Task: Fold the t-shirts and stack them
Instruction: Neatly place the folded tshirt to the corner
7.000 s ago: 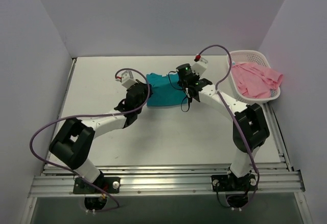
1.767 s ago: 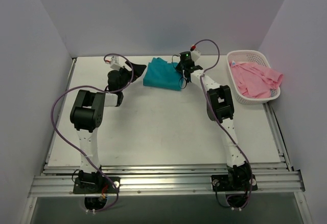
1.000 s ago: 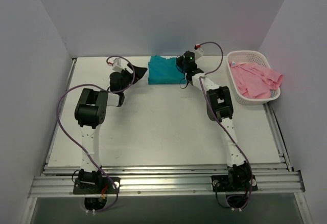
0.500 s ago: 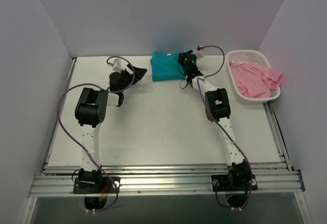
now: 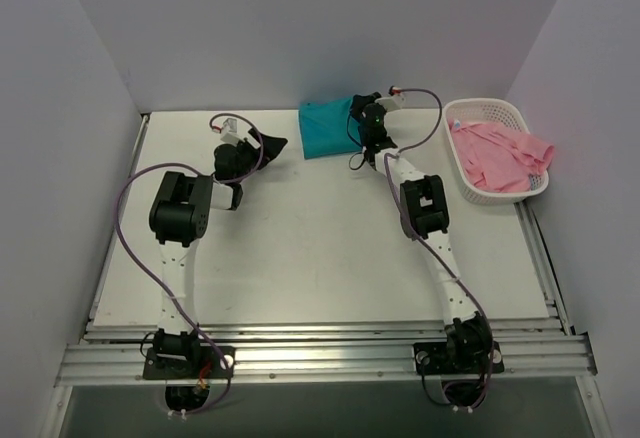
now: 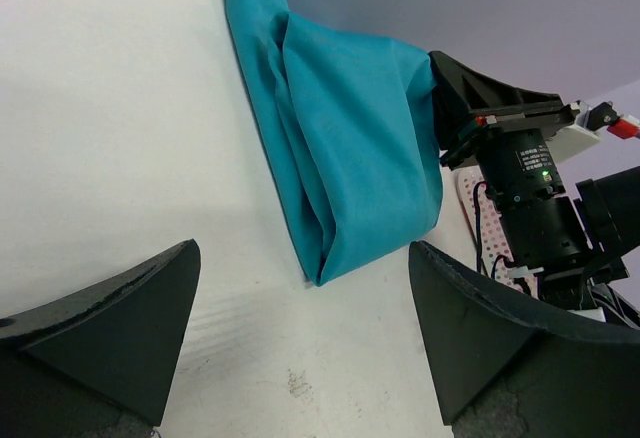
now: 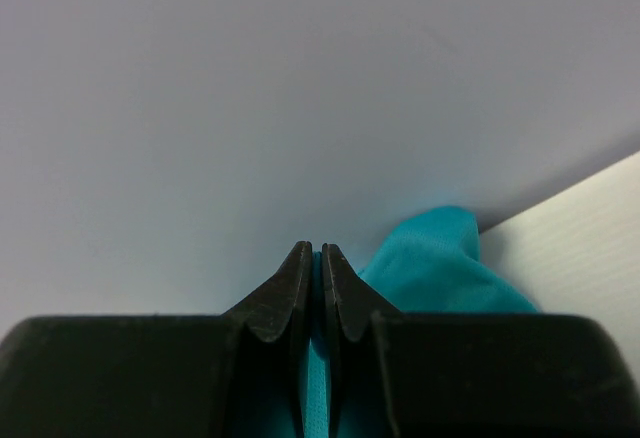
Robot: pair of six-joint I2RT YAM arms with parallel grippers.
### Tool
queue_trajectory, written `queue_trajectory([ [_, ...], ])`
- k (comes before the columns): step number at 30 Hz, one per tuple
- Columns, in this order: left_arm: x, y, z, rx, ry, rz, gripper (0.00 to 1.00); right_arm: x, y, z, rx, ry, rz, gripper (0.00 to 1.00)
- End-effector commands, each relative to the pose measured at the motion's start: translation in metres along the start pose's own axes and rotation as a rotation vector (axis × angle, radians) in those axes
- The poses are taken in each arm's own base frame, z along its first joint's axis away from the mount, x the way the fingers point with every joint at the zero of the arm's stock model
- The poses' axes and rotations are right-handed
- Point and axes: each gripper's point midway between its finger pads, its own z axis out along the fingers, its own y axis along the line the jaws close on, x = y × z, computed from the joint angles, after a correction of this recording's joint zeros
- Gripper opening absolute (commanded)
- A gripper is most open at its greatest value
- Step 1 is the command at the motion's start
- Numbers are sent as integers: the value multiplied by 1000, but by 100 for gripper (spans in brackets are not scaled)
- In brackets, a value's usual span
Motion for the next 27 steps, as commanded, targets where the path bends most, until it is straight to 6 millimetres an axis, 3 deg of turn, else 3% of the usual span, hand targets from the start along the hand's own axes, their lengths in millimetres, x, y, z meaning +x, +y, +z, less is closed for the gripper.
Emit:
queue_trajectory([
  [1, -23, -17, 7, 80, -53, 41, 94, -33, 11, 9, -18, -137, 16, 0],
  [11, -23, -9, 8, 83, -51, 30, 94, -29, -6, 14, -14, -175, 51, 1],
  [13, -23, -10, 7, 91, -53, 28, 94, -27, -9, 14, -11, -180, 56, 24],
  [14, -22, -9, 7, 90, -52, 26, 94, -27, -10, 14, -6, -188, 61, 48],
  [15, -22, -10, 6, 93, -50, 28, 94, -28, -11, 14, -5, -193, 56, 87],
  [16, -22, -10, 6, 95, -50, 29, 94, -30, -8, 14, -11, -202, 56, 99],
  [20, -21, -12, 5, 102, -48, 35, 94, -45, 6, 9, -58, -241, 44, 100],
  [21, -22, -13, 4, 105, -48, 38, 94, -60, 22, 7, -80, -263, 32, 100],
  [23, -23, -17, 3, 113, -49, 38, 94, -72, 34, 1, -111, -282, 18, 100],
  [24, -24, -18, 3, 114, -49, 39, 94, -98, 62, -5, -160, -319, 19, 100],
  [25, -27, -24, 3, 123, -54, 38, 94, -94, 58, -11, -152, -302, 2, 100],
  [26, -28, -26, 2, 128, -55, 38, 94, -125, 90, -22, -200, -340, 13, 100],
  [27, -29, -29, 2, 131, -58, 38, 94, -138, 102, -31, -234, -366, 18, 100],
])
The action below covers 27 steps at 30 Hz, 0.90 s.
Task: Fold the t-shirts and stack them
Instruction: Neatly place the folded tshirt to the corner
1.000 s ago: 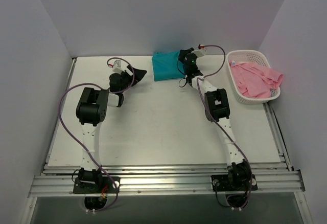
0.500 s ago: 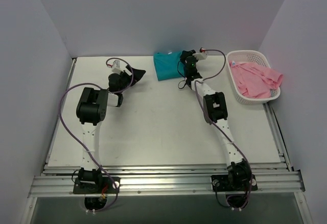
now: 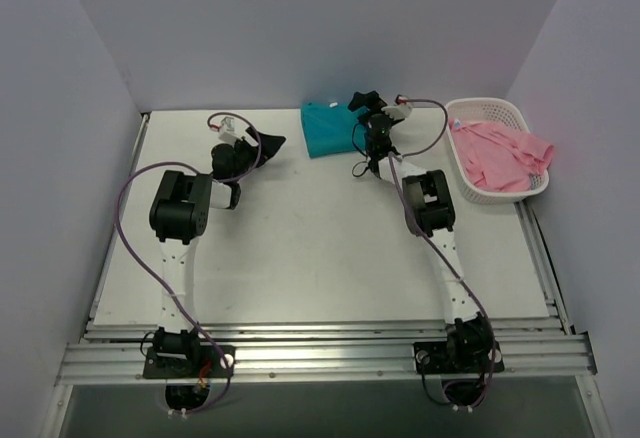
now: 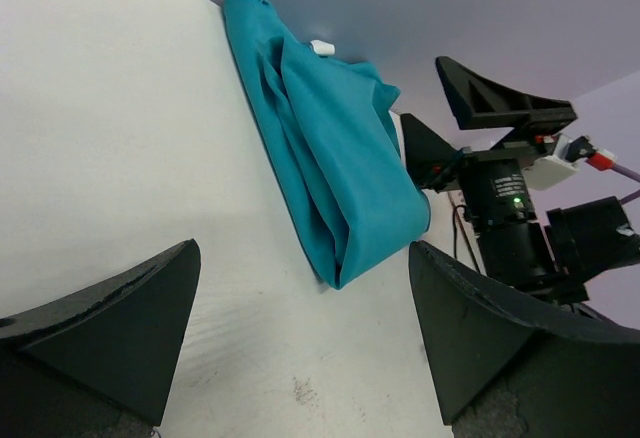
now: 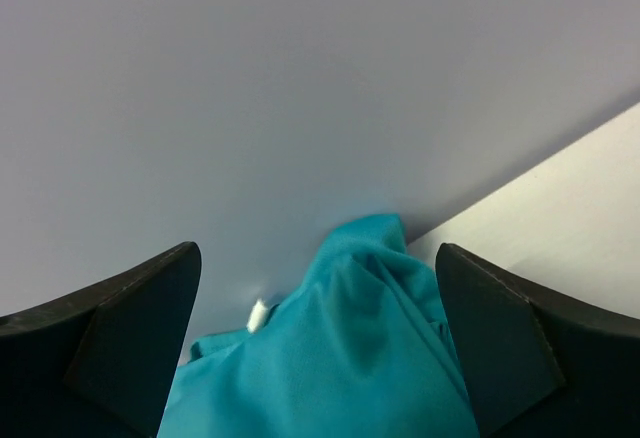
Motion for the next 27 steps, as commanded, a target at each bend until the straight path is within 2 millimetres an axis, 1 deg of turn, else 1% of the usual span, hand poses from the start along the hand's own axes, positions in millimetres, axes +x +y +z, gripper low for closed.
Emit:
queue_trajectory([
  [1, -26, -38, 1, 102, -55, 41, 94, -124, 115, -21, -215, -216, 44, 100],
  [2, -28, -42, 1, 107, -58, 42, 94, -134, 120, -29, -225, -227, 39, 100],
  [3, -27, -46, 1, 111, -57, 42, 94, -172, 151, -45, -268, -285, 62, 100],
  [4, -31, -54, 1, 117, -62, 43, 94, -180, 155, -55, -266, -293, 59, 100],
  [5, -28, -61, 2, 125, -56, 46, 94, -190, 159, -74, -257, -287, 38, 100],
  [6, -27, -61, 3, 110, -51, 44, 94, -200, 161, -86, -264, -309, 40, 100],
  [7, -29, -70, 3, 112, -53, 51, 94, -207, 162, -97, -253, -322, 40, 100],
  [8, -28, -75, 4, 109, -54, 64, 94, -234, 175, -114, -267, -356, 45, 100],
  [9, -20, -77, 6, 87, -43, 62, 94, -220, 159, -127, -237, -323, 24, 100],
  [10, -19, -82, 6, 80, -45, 67, 94, -226, 155, -137, -216, -332, 23, 100],
  [11, -15, -85, 8, 68, -41, 67, 94, -249, 165, -154, -226, -363, 41, 100],
  [12, -5, -83, 10, 28, -34, 50, 94, -236, 147, -165, -188, -327, 19, 100],
  [13, -1, -85, 12, 17, -34, 35, 94, -240, 144, -174, -180, -324, 18, 100],
  [14, 5, -88, 14, 7, -28, 4, 94, -260, 151, -188, -182, -351, 37, 100],
  [15, 10, -82, 16, -40, -32, -20, 94, -261, 146, -195, -171, -343, 45, 100],
  [16, 24, -85, 19, -57, -17, -40, 94, -254, 130, -206, -141, -316, 31, 100],
  [17, 27, -90, 23, -72, -20, -69, 94, -274, 136, -220, -143, -347, 57, 100],
  [18, 36, -81, 24, -139, -17, -87, 94, -276, 131, -228, -131, -340, 63, 100],
  [19, 50, -87, 26, -165, -3, -103, 94, -273, 120, -238, -108, -324, 56, 100],
  [20, 56, -85, 26, -207, -6, -134, 94, -293, 128, -252, -120, -351, 80, 100],
  [21, 59, -77, 26, -277, -32, -139, 94, -294, 124, -258, -100, -343, 75, 100],
  [22, 71, -85, 27, -284, -32, -153, 94, -293, 119, -266, -91, -332, 70, 100],
  [23, 76, -86, 28, -299, -41, -158, 94, -311, 127, -279, -106, -357, 88, 100],
  [24, 76, -87, 30, -320, -70, -160, 94, -313, 123, -285, -82, -353, 80, 100],
  [25, 83, -86, 32, -331, -75, -180, 94, -319, 123, -291, -80, -359, 80, 100],
  [26, 92, -91, 34, -334, -72, -189, 94, -330, 125, -304, -90, -375, 92, 100],
  [27, 95, -89, 35, -357, -86, -192, 94, -332, 122, -308, -77, -373, 84, 100],
])
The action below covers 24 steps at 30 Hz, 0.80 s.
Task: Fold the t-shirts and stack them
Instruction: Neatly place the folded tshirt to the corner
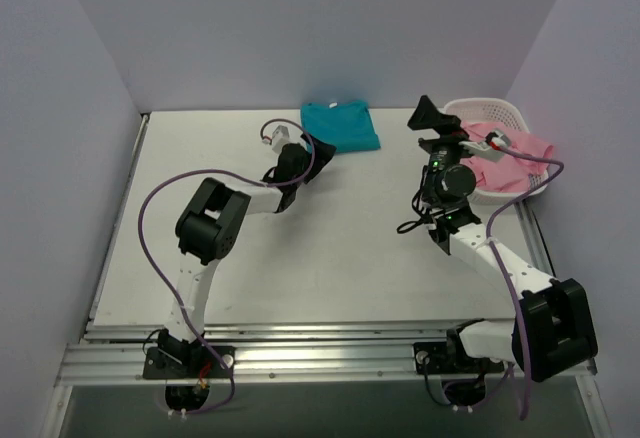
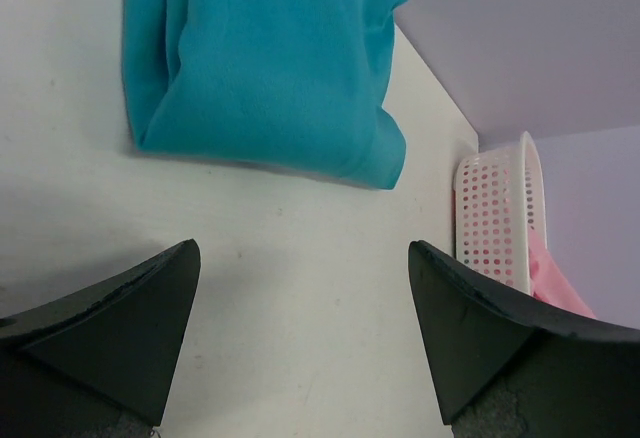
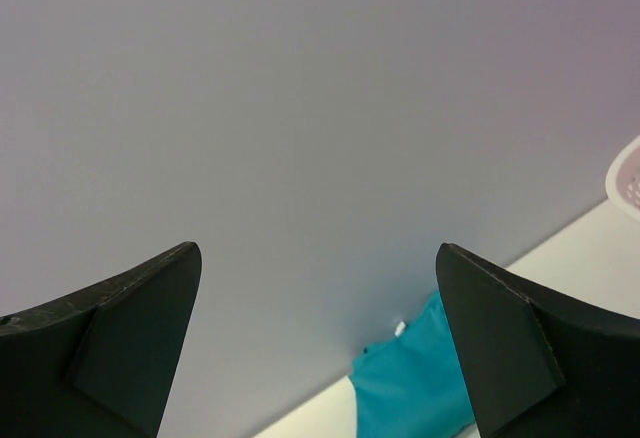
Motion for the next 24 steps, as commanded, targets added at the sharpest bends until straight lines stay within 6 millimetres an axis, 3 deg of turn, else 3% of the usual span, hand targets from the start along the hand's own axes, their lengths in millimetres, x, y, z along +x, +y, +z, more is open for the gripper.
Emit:
queue_trajectory([
  [1, -12, -14, 11, -66, -129, -81, 94, -53, 13, -16, 8, -106, 47, 100],
  [2, -2, -17, 12, -74, -127, -82, 94, -65, 16, -22, 3, -121, 55, 100],
  [3, -1, -10, 14, -113, -152, -80, 94, -67, 13, -24, 14, -117, 43, 100],
  [5, 1, -15, 15, -136, -201, -101, 94, -77, 12, -31, 21, -127, 31, 100],
  [6, 6, -8, 16, -172, -209, -93, 94, -80, 11, -32, 27, -129, 28, 100],
  [7, 3, -16, 18, -171, -233, -105, 94, -89, 12, -35, 32, -145, 35, 100],
  [10, 8, -10, 22, -220, -282, -99, 94, -99, 9, -39, 56, -161, 31, 100],
  [11, 6, -16, 26, -214, -295, -108, 94, -100, 9, -39, 59, -161, 29, 100],
  [12, 10, -5, 30, -245, -290, -101, 94, -103, 12, -38, 54, -163, 31, 100],
  [14, 9, -6, 33, -253, -307, -118, 94, -103, 16, -38, 43, -154, 30, 100],
  [15, 11, 3, 35, -279, -305, -115, 94, -104, 17, -38, 43, -152, 31, 100],
  [24, -12, 33, 48, -359, -355, -152, 94, -106, 20, -39, 35, -152, 33, 100],
])
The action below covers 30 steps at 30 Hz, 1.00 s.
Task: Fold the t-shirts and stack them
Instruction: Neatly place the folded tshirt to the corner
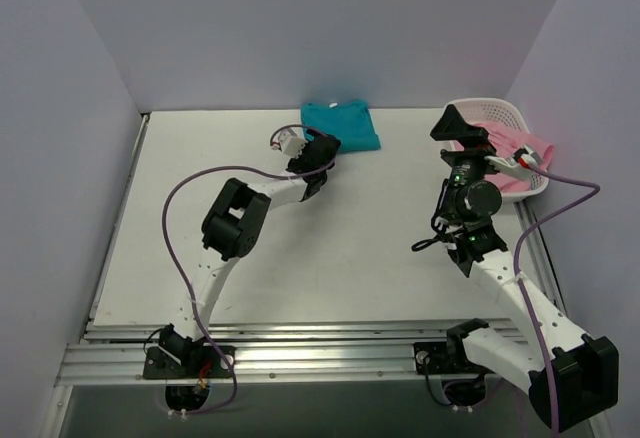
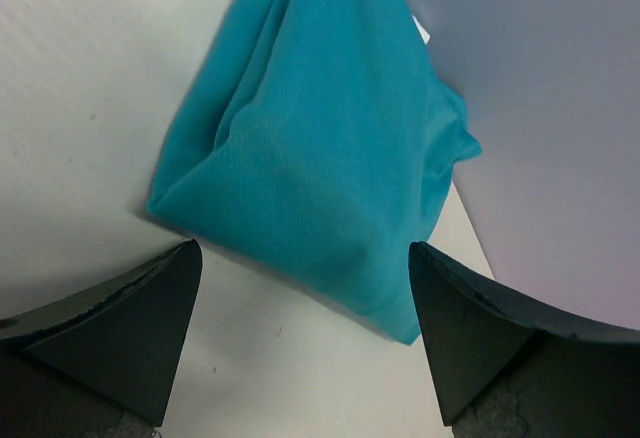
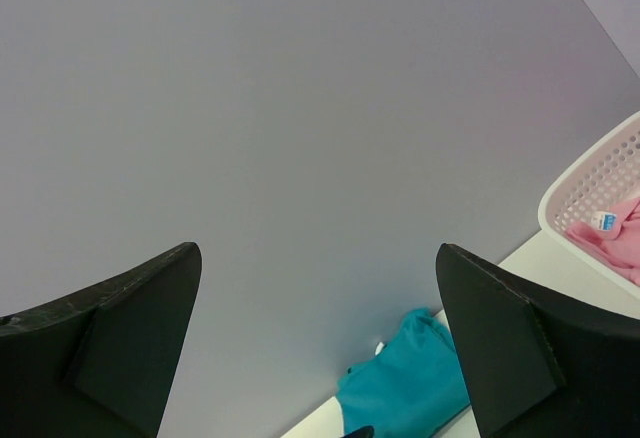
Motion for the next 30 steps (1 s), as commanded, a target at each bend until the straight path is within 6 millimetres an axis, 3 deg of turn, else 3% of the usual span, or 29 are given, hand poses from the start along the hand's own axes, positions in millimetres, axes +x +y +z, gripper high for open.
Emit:
queue_trajectory([
  [1, -18, 17, 17, -81, -59, -9, 94, -25, 17, 1, -26, -60, 40, 100],
  [6, -28, 33, 33, -111, -68, -22, 94, -23, 16, 2, -27, -58, 40, 100],
  [14, -30, 42, 47, -112, -60, -32, 94, -18, 14, 3, -26, -57, 45, 100],
  [17, -32, 42, 49, -104, -61, -35, 100, -15, 13, 3, -27, -50, 44, 100],
  [18, -34, 44, 49, -101, -63, -30, 71, -13, 11, 3, -25, -48, 43, 100],
  [20, -36, 40, 49, -76, -65, -49, 38, -12, 12, 3, -25, -48, 43, 100],
  [21, -37, 42, 48, -78, -63, -50, 12, -12, 11, 3, -25, -47, 42, 100],
  [22, -41, 43, 49, -81, -68, -52, 3, -11, 11, 3, -25, -47, 45, 100],
  [30, -66, 47, 50, -66, -81, -52, 2, -4, 11, 4, -31, -33, 52, 99],
])
